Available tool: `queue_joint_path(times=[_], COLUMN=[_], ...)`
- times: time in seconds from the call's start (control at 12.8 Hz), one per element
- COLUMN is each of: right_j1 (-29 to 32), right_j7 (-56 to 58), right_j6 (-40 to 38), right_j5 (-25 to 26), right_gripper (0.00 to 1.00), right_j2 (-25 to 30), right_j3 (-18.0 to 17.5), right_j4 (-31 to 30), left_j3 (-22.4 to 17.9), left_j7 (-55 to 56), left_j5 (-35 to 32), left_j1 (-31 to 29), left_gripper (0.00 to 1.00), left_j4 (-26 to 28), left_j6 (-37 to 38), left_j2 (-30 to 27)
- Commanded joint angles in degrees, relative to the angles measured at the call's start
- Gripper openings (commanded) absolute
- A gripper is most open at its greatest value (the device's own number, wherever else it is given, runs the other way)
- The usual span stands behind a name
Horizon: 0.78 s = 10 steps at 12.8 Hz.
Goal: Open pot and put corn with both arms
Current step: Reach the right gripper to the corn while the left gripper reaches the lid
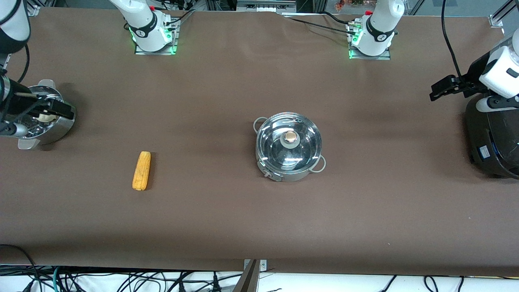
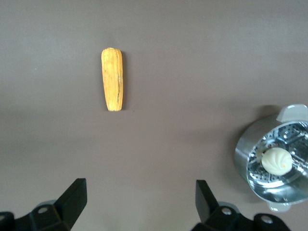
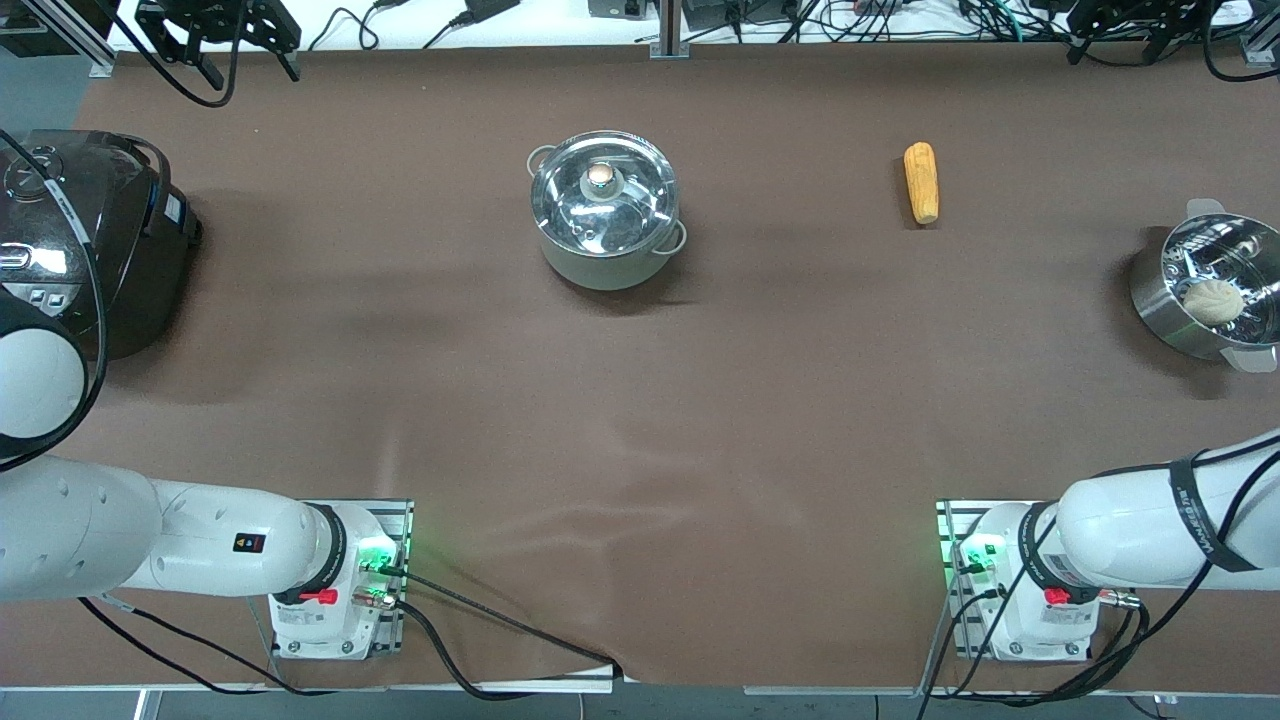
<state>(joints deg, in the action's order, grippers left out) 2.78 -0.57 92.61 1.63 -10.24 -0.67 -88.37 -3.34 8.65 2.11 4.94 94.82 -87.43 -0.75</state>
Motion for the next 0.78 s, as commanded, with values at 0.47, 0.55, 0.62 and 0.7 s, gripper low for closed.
queue_joint_path(times=[0.47,0.55,0.62,0.7], right_j1=[-2.95,-2.95,-3.04,-3.22], right_j7=[-1.70,-2.94,-3.21,-3.21], right_j6=[24.68,27.77,30.23,32.78], right_j5=[-3.39,-3.30,-3.30,-3.30], right_gripper=[1.00,1.00,1.00,1.00], right_j2=[-13.48,-14.45,-15.24,-15.95], right_j3=[-0.21,-0.21,-0.21,-0.21], right_j4=[-7.59,-9.53,-11.02,-12.08], left_j3=[13.26,13.79,14.58,15.02], left_j7=[23.13,25.34,26.15,27.02], left_j5=[3.34,3.51,3.43,3.43], left_j1=[4.45,6.12,7.88,9.11], left_gripper=[1.00,1.00,1.00,1.00], left_j4=[-2.45,-2.63,-2.63,-2.54], left_j6=[-8.44,-9.76,-11.08,-12.05], left_j2=[7.86,9.79,11.54,13.04])
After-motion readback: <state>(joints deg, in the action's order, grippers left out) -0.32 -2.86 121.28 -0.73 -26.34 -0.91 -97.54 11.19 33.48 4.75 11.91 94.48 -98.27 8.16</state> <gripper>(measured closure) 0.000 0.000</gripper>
